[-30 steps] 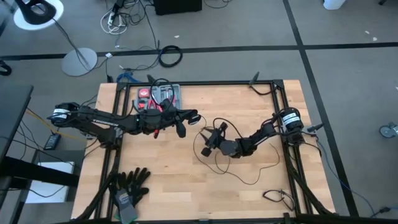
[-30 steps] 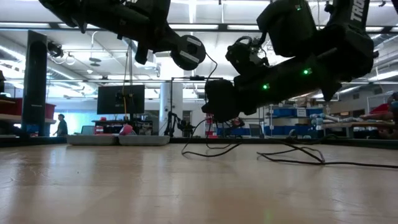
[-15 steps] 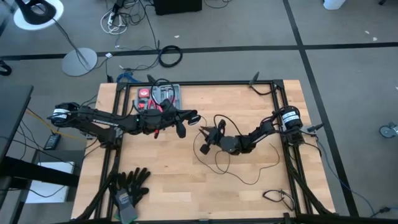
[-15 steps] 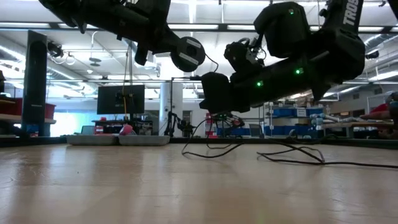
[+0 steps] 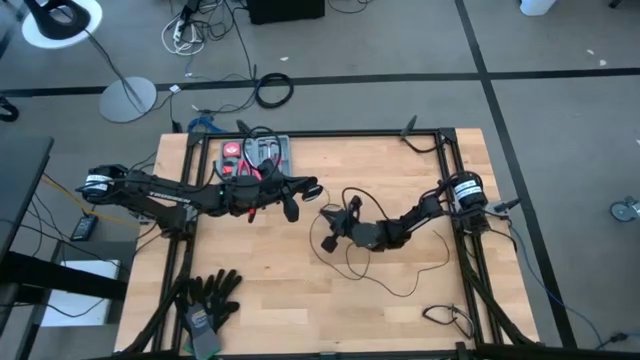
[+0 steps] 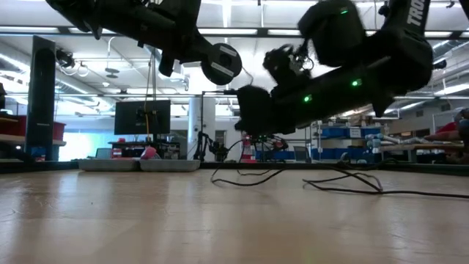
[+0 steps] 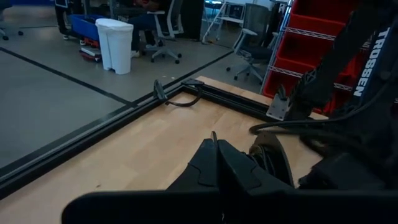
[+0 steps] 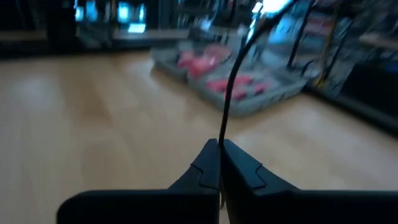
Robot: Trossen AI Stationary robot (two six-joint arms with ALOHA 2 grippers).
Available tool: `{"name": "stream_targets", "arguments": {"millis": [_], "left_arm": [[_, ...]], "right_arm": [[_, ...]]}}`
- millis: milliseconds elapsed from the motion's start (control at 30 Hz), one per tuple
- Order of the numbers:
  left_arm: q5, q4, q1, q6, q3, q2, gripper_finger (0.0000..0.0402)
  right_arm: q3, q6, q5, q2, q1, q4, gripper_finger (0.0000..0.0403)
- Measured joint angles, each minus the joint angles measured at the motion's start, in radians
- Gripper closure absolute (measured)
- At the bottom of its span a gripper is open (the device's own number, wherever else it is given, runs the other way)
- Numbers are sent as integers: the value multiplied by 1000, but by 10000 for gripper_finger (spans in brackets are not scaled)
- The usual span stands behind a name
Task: Coil cords
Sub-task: Coil the black wire onto the spool
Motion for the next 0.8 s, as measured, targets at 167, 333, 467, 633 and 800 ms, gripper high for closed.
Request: {"name": "stream_targets", "arguments": {"millis": [167, 333, 467, 633, 800], "left_arm": [[0, 3, 0, -13, 0, 0, 402], [-1, 0, 0, -26, 0, 0, 402], [-40, -38, 0, -48, 0, 13, 402], [-74, -62, 0, -79, 0, 79, 402], [-91, -82, 1, -120, 0, 155, 402]], "right_arm": [[140, 159, -117, 0, -48, -411, 401], [230, 113, -214, 0, -81, -513, 402], [281, 34, -280, 0, -89, -519, 402], [343, -34, -316, 0, -89, -578, 402], [350, -50, -309, 0, -67, -589, 403]]}}
